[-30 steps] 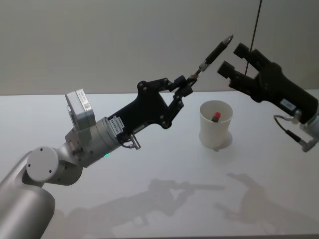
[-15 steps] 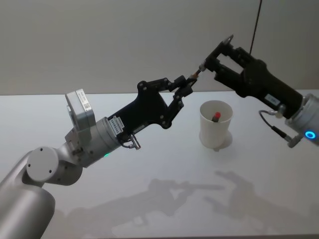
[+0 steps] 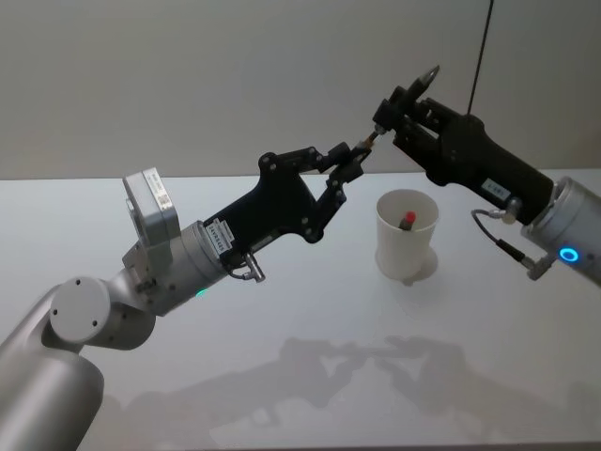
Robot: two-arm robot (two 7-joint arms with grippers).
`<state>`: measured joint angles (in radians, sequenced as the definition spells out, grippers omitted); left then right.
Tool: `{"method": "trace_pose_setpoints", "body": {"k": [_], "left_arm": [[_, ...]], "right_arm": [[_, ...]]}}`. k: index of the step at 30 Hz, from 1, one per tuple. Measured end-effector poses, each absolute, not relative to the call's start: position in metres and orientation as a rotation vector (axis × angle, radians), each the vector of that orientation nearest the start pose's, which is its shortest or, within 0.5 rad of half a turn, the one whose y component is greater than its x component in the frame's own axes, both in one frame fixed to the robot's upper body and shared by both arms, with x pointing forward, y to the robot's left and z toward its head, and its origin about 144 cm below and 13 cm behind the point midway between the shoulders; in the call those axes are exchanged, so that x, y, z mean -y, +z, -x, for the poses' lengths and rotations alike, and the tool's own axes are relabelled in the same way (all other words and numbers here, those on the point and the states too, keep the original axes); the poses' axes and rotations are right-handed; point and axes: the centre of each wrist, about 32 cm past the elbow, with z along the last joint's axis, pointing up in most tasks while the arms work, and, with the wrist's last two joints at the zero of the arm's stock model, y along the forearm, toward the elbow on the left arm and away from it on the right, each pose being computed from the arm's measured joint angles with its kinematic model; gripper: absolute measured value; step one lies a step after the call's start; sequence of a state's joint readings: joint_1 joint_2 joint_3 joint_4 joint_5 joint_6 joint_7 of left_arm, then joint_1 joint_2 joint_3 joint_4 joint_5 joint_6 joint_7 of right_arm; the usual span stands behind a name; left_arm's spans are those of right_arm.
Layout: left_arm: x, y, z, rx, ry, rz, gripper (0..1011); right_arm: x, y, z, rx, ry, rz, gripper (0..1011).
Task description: Place the pen into the pen holder.
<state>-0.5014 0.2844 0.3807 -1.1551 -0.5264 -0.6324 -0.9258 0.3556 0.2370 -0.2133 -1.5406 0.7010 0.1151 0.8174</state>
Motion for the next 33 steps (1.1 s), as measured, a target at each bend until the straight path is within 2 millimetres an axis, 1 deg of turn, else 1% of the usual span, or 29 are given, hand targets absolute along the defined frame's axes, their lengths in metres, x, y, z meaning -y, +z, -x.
{"method": "trace_pose_setpoints", "body": {"k": [1,2,3,5,6,7,8,14,16,17,19,22,24,26,28,30,31,32,33], "left_arm": [[-0.2419,1.1934,-0.5835,0.522,0.451,0.354,178],[-0.2419,1.1934,-0.5835,0.522,0.451,0.354,178],[-0.2419,1.1934,-0.5835,0.522,0.451,0.354,178],[-0.2419,1.1934,-0.5835,0.522,0.451,0.354,178],[-0.2419,1.1934,-0.5835,0.522,0.451,0.354,178],[-0.2419,1.1934,-0.5835,0.522,0.451,0.354,178],[-0.2419,1.1934,-0.5835,0.522,0.451,0.354,178],[-0.2419,1.1934,-0.5835,0.522,0.451,0.354,189],[-0.2419,1.1934,-0.5835,0.522,0.451,0.354,233],[-0.2419,1.1934,-0.5835,0.522,0.451,0.354,288],[-0.2419,1.1934,-0.5835,0.522,0.451,0.354,327],[-0.2419,1.1934,-0.5835,0.522,0.451,0.354,437],[-0.2419,1.1934,-0.5835,0.522,0.451,0.354,486],[-0.2419,1.1934,-0.5835,0.522,0.451,0.354,565],[-0.2419,1.1934,-0.5835,0.522,0.451,0.354,604],[-0.2419,1.1934,-0.5835,0.522,0.451,0.354,683],[-0.2419,1.1934,-0.5835,0.522,0.451,0.354,695],[-0.2419,1.1934,-0.5835,0.522,0.451,0.354,765],[-0.2419,1.1934,-0.5835,0.522,0.451,0.354,765]], "right_arm": [[0.2312,1.2555,-0.5419,-0.046,-0.461,-0.42,336],[0.231,1.2556,-0.5419,-0.047,-0.461,-0.42,328],[0.2306,1.2559,-0.5418,-0.048,-0.461,-0.42,260],[0.2302,1.2564,-0.5417,-0.048,-0.46,-0.421,219],[0.23,1.2566,-0.5417,-0.049,-0.46,-0.421,159],[0.23,1.2567,-0.5416,-0.049,-0.46,-0.421,159],[0.23,1.2568,-0.5416,-0.05,-0.461,-0.422,132],[0.2296,1.2575,-0.5415,-0.052,-0.461,-0.422,126],[0.2296,1.2579,-0.5415,-0.054,-0.461,-0.424,126],[0.2296,1.2579,-0.5415,-0.054,-0.461,-0.424,126],[0.2297,1.2579,-0.5415,-0.055,-0.462,-0.425,126],[0.2298,1.2582,-0.5415,-0.057,-0.462,-0.426,126],[0.23,1.2582,-0.5415,-0.057,-0.463,-0.426,126],[0.2301,1.2583,-0.5416,-0.058,-0.464,-0.427,126],[0.2303,1.2584,-0.5416,-0.058,-0.464,-0.428,126],[0.2305,1.2583,-0.5417,-0.058,-0.465,-0.428,126],[0.2307,1.2583,-0.5417,-0.059,-0.466,-0.429,126],[0.2308,1.2583,-0.5418,-0.059,-0.467,-0.429,126],[0.2309,1.2583,-0.5418,-0.059,-0.467,-0.43,126]]}}
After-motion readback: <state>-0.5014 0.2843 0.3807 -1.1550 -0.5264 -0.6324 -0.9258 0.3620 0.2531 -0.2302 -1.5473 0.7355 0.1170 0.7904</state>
